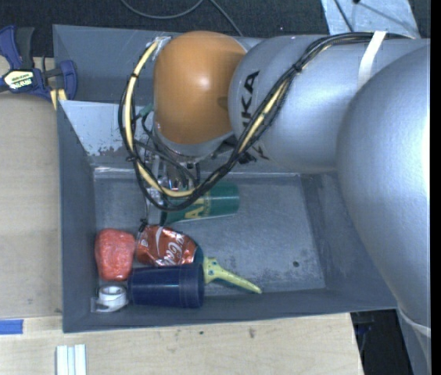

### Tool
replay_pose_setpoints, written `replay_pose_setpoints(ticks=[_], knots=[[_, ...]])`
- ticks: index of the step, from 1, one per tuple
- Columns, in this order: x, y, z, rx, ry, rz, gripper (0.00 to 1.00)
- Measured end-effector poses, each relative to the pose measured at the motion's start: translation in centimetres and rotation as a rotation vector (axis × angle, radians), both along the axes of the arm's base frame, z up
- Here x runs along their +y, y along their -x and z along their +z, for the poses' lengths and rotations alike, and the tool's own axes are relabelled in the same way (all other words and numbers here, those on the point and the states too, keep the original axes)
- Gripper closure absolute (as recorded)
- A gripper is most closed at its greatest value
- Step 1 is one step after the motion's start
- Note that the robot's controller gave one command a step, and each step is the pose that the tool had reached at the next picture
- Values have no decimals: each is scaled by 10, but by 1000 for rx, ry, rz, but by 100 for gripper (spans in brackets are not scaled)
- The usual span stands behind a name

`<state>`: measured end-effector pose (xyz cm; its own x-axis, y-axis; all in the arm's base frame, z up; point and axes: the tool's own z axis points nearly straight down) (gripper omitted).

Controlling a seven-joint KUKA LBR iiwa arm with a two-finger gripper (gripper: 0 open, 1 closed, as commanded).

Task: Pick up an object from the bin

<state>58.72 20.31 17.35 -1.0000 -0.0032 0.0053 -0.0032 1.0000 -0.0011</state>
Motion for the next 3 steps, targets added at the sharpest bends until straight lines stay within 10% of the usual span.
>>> replay_pose_setpoints(ticks=[3], knots=[[-27,25,-75,-8,-2,227,0]])
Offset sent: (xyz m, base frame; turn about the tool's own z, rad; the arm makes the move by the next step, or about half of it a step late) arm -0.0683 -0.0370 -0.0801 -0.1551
